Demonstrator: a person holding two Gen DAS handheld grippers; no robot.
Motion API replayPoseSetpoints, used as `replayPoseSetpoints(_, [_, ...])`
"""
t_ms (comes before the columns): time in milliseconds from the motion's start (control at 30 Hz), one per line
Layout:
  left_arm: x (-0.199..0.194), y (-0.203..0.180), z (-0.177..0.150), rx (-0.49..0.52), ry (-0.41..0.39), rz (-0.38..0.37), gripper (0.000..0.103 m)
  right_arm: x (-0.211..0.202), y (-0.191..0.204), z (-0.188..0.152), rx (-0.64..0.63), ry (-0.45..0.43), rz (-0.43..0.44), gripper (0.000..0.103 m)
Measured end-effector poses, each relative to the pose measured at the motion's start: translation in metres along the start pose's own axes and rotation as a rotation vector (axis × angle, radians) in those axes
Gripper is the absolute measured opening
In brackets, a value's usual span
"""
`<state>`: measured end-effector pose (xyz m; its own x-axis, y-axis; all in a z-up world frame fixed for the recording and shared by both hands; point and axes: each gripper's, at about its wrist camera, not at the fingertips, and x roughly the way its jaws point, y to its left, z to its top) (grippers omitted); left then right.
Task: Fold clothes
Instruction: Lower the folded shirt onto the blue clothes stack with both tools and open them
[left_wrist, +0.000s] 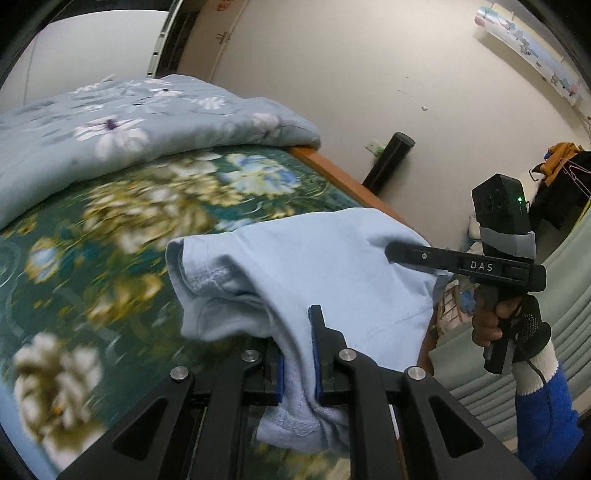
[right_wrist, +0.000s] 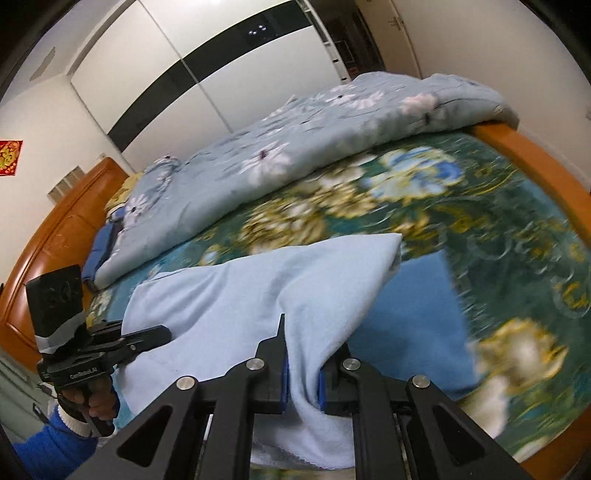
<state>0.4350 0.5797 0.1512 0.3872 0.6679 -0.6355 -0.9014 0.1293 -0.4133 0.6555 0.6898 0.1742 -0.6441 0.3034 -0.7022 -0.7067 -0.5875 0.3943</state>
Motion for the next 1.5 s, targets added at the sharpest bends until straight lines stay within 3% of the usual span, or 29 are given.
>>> replayPoseSetpoints(233, [0.062, -0.008, -0.007, -0.007, 0.007, 0.001, 0.012, 0.007, -0.063, 0.018, -0.031, -0.018, 0.003, 0.012])
replayPoseSetpoints(500, [0.094, 0.015, -0.040, -0.080, 0.060, -0.020, 0.014, 0.057, -0.120, -0.017, 0.082, 0.051, 0.012, 0.013])
replayPoseSetpoints(633, [0.093, 0.016, -0.039, -0.097, 0.070, -0.031, 0.015, 0.061, -0.120, -0.020, 0.084, 0.053, -0.006, 0.015])
replayPoseSetpoints(800, [0.057, 0.002, -0.033, -0.035, 0.050, 0.003, 0.015, 0.035, -0.103, -0.012, 0.037, 0.028, -0.068, 0.023])
replayPoseSetpoints(967, [0.015, -0.019, -0.027, 0.053, -0.068, 0.124, 0.015, -0.007, -0.088, -0.011, 0.022, -0.042, -0.186, 0.029])
replayPoseSetpoints(1033, [0.003, -0.033, -0.022, 0.078, -0.116, 0.116, 0.018, -0.018, -0.078, -0.014, 0.013, -0.068, -0.215, 0.030])
replayPoseSetpoints(1067, [0.003, -0.039, -0.020, 0.084, -0.117, 0.103, 0.025, -0.021, -0.070, -0.017, -0.006, -0.077, -0.207, 0.030])
replayPoseSetpoints(1167, [0.025, -0.050, -0.021, 0.086, -0.058, 0.075, 0.027, -0.010, -0.057, -0.028, -0.039, -0.047, -0.195, 0.031])
replayPoseSetpoints(1300, [0.065, -0.046, -0.035, 0.072, 0.039, 0.112, 0.027, 0.017, -0.060, -0.045, -0.034, 0.016, -0.229, 0.031])
replayPoseSetpoints(1400, [0.071, -0.044, -0.041, 0.071, 0.063, 0.128, 0.027, 0.015, -0.067, -0.052, 0.005, -0.018, -0.214, 0.031])
replayPoseSetpoints(1500, [0.055, -0.044, -0.045, 0.075, 0.024, 0.148, 0.027, -0.004, -0.055, -0.059, 0.000, -0.094, -0.227, 0.031])
